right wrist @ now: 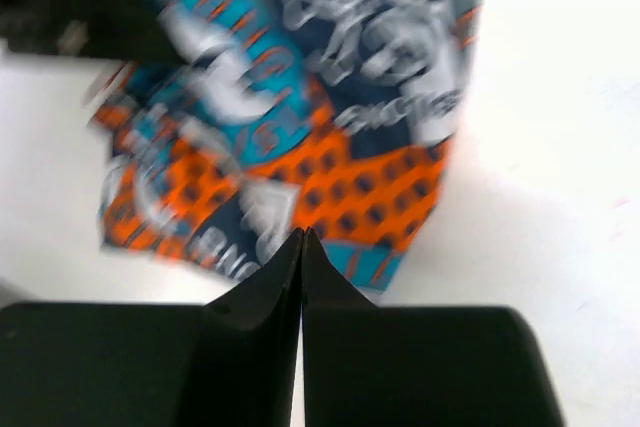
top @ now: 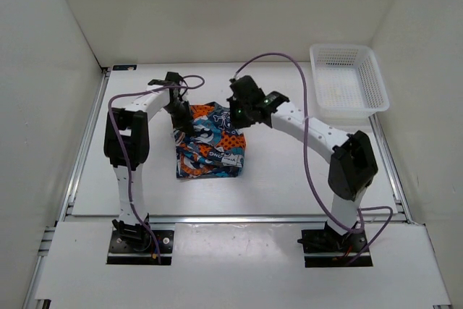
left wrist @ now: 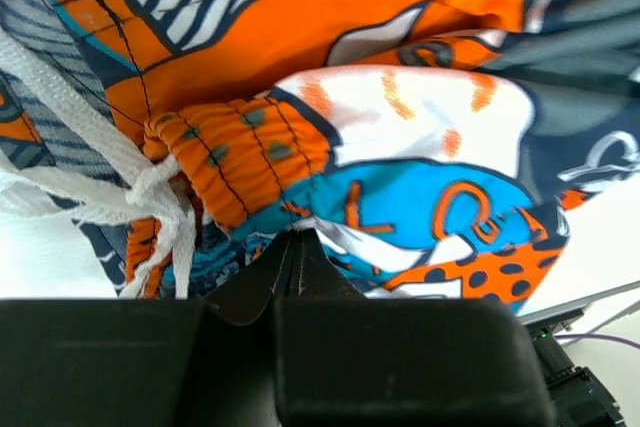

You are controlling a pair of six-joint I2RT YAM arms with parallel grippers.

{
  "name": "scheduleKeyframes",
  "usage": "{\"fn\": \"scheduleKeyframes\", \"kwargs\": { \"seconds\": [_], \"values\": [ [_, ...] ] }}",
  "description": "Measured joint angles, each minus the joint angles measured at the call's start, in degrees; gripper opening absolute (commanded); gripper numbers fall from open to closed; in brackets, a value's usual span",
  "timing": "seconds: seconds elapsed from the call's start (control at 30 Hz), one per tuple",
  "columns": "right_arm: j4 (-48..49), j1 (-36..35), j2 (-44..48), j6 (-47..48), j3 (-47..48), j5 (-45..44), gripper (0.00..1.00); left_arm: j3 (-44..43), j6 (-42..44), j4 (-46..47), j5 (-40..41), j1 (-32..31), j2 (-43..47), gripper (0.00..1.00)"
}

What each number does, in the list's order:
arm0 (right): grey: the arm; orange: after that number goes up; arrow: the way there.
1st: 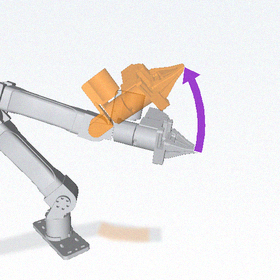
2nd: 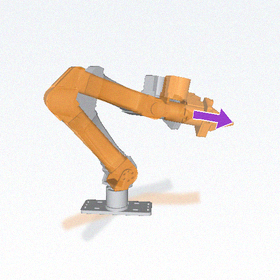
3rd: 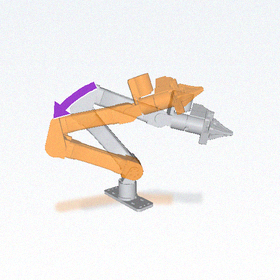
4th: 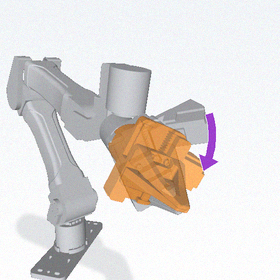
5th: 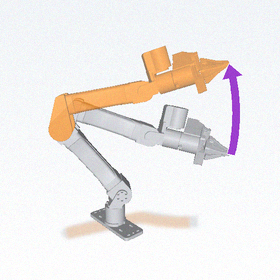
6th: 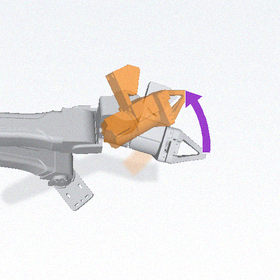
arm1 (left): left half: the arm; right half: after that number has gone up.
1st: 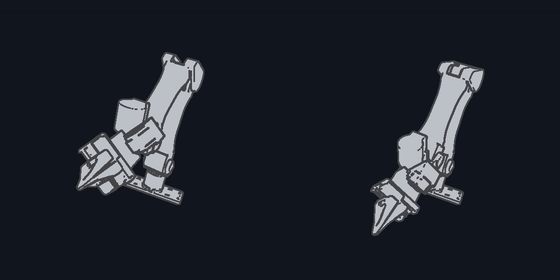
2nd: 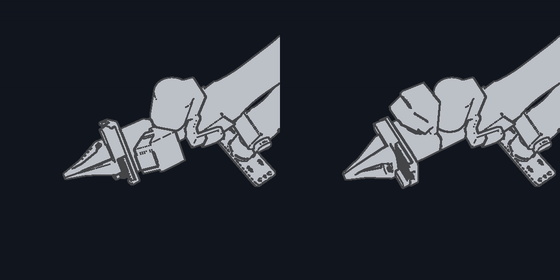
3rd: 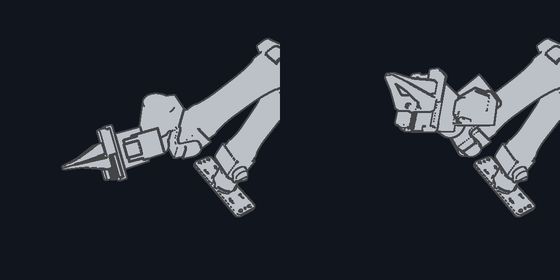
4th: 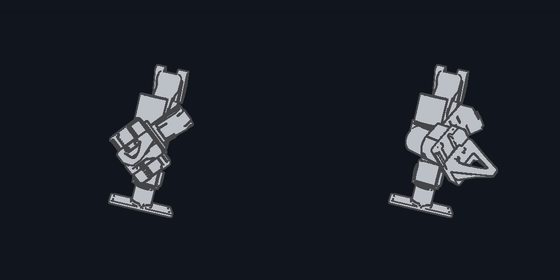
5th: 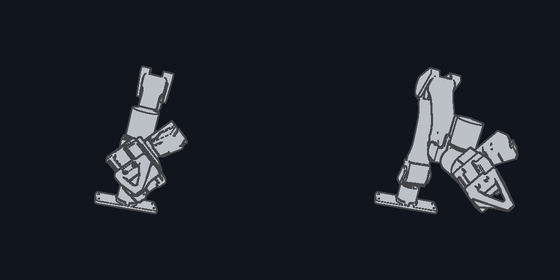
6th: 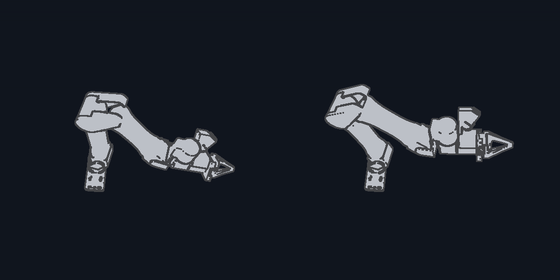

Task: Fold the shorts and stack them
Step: Fold the shorts

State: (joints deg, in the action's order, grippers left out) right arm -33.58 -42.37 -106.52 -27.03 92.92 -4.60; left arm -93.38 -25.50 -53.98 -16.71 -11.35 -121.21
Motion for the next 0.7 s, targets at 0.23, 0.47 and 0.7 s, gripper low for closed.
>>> {"fn": "scheduleKeyframes", "kwargs": {
  "seconds": [0.23,0.47,0.7],
  "values": [
    [3.76,-7.30,-3.52,-3.19,-10.10,-0.13,0.00,-4.00,0.04,-1.79,0.22,0.00,1.11,0.10],
    [2.01,-5.97,-5.57,-5.05,-10.03,-1.88,0.50,-8.81,0.92,-6.03,0.44,0.00,2.69,0.36],
    [-4.72,-5.79,16.22,-5.79,-3.78,-13.75,1.00,-13.44,1.29,-10.21,2.27,0.50,17.94,0.47]
  ]
}}
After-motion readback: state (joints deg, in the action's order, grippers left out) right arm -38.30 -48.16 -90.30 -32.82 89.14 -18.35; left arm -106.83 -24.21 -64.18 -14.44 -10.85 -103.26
